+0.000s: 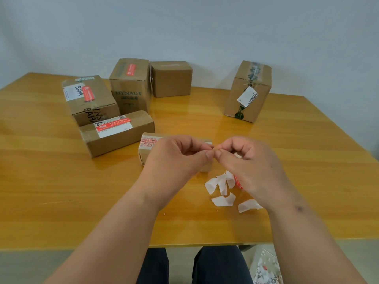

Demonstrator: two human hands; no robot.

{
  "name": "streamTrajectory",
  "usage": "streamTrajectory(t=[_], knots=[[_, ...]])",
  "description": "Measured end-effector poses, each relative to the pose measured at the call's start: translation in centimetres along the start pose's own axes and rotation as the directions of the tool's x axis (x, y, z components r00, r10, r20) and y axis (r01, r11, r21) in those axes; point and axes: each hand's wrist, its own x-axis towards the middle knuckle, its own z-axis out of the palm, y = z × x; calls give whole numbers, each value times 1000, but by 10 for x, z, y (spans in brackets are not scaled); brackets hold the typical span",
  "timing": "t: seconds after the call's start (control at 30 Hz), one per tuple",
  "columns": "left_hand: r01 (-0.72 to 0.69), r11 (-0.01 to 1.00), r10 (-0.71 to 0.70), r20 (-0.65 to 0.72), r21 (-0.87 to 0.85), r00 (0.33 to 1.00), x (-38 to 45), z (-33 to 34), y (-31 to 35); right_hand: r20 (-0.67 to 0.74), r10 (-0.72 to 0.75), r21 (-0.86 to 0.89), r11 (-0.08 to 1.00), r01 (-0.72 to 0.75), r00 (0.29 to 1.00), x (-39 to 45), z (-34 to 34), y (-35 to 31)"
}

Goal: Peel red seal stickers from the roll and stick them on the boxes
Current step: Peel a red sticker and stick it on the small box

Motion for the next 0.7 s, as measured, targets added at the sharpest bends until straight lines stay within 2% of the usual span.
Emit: streamTrajectory(t=[0.17,0.37,0.47,0.57,0.63,0.7], knots=[[40,999,-41,-25,-37,999,1,-1,-3,-22,-67,-135,989,64,998,2,4,3],[116,968,-143,-113,-222,983,9,-14,-11,-36,-93,-434,898,68,995,3,-5,14],[122,924,-174,-114,-363,978,14,-26,-11,-6,-105,-628,775,78,994,2,-12,14],[81,879,-143,-98,-469,985,17,-34,-11,53,-23,-823,565,57,998,1,-16,12],[57,866,-110,-77,-497,991,18,-38,-9,97,50,-886,459,63,994,2,-16,12],[34,870,-68,-51,-491,996,19,-43,-9,110,59,-910,407,77,992,5,-14,12]])
